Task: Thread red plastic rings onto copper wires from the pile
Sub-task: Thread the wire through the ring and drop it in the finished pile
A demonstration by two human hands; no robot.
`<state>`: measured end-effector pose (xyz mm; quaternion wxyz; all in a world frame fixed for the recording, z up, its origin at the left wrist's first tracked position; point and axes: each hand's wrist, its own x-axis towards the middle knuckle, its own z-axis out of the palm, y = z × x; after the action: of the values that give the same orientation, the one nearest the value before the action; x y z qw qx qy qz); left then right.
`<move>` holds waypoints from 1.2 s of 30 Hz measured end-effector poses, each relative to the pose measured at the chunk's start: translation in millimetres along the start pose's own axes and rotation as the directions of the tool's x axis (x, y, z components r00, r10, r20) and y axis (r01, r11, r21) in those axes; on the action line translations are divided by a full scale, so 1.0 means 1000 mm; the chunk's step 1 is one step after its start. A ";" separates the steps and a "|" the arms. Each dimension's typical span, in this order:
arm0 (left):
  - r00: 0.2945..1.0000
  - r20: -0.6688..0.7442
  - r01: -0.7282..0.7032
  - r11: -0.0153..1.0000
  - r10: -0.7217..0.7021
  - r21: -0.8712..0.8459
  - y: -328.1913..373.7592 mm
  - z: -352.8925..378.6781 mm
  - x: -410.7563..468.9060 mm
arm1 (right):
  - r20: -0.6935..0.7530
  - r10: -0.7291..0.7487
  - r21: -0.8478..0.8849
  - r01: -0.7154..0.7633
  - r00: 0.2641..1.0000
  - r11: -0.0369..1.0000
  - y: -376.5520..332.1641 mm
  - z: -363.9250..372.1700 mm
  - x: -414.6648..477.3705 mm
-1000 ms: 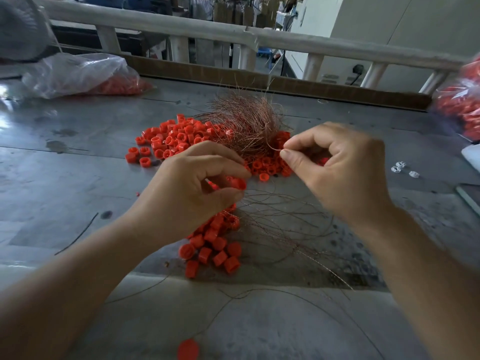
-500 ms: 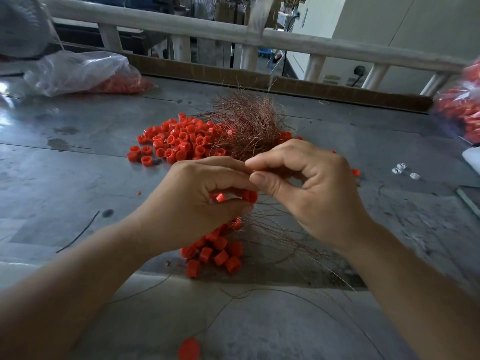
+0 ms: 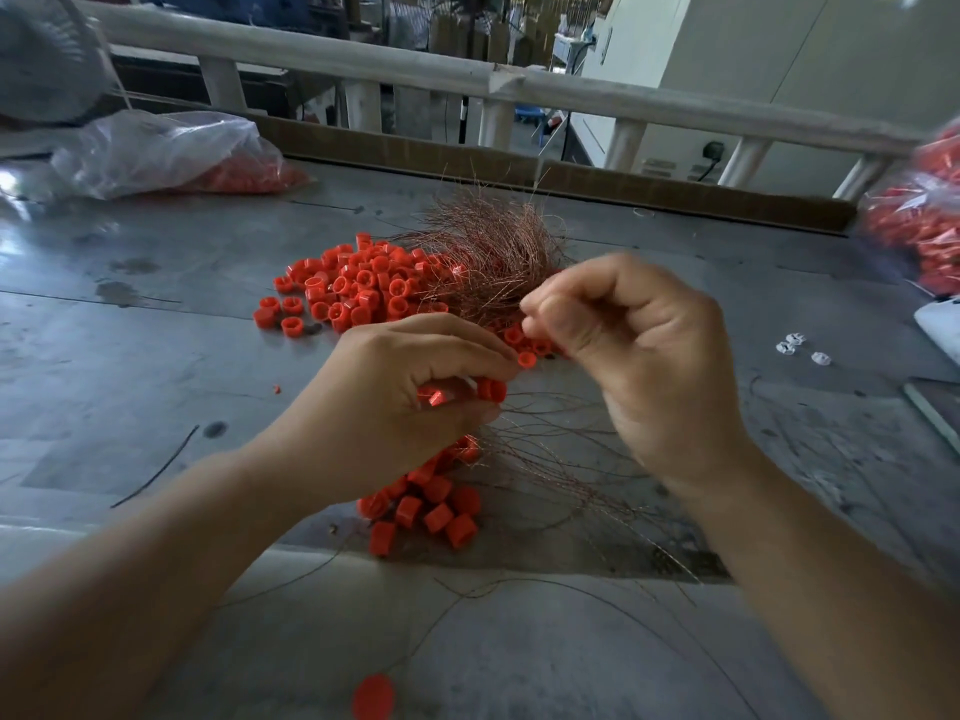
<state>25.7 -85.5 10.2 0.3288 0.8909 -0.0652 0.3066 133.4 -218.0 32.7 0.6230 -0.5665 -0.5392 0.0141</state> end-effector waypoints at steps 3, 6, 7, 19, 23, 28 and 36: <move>0.999 -0.028 0.036 0.998 -0.035 0.058 -0.004 0.001 0.000 | -0.141 0.048 0.250 -0.012 0.989 0.968 -0.006 -0.008 0.004; 0.983 -0.103 0.150 0.989 -0.151 -0.013 -0.008 -0.002 0.000 | -0.330 0.080 0.291 0.021 0.940 0.957 -0.009 -0.019 0.010; 0.972 -0.126 0.191 0.979 -0.198 -0.067 -0.008 -0.003 0.000 | -0.383 0.076 0.276 0.036 0.921 0.960 -0.008 -0.022 0.012; 0.919 0.013 0.303 0.682 -0.395 -0.666 -0.002 -0.006 0.004 | 0.001 -0.071 -0.399 0.065 0.998 0.915 0.002 -0.010 0.001; 0.923 0.024 0.294 0.662 -0.384 -0.689 0.000 -0.006 0.004 | 0.076 -0.112 -0.468 0.135 0.991 0.873 0.001 -0.004 -0.003; 0.922 0.017 0.300 0.685 -0.388 -0.664 0.002 -0.006 0.004 | -0.003 -0.063 -0.389 0.057 0.998 0.919 -0.002 -0.002 -0.004; 0.921 -0.031 0.290 0.737 -0.387 -0.610 0.005 -0.005 0.004 | 0.037 0.016 -0.253 -0.006 0.999 0.967 -0.004 0.006 -0.007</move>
<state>24.4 -86.2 18.3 0.6454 0.7124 0.0313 0.2738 123.9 -220.0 29.9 0.5353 -0.6439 -0.5452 -0.0404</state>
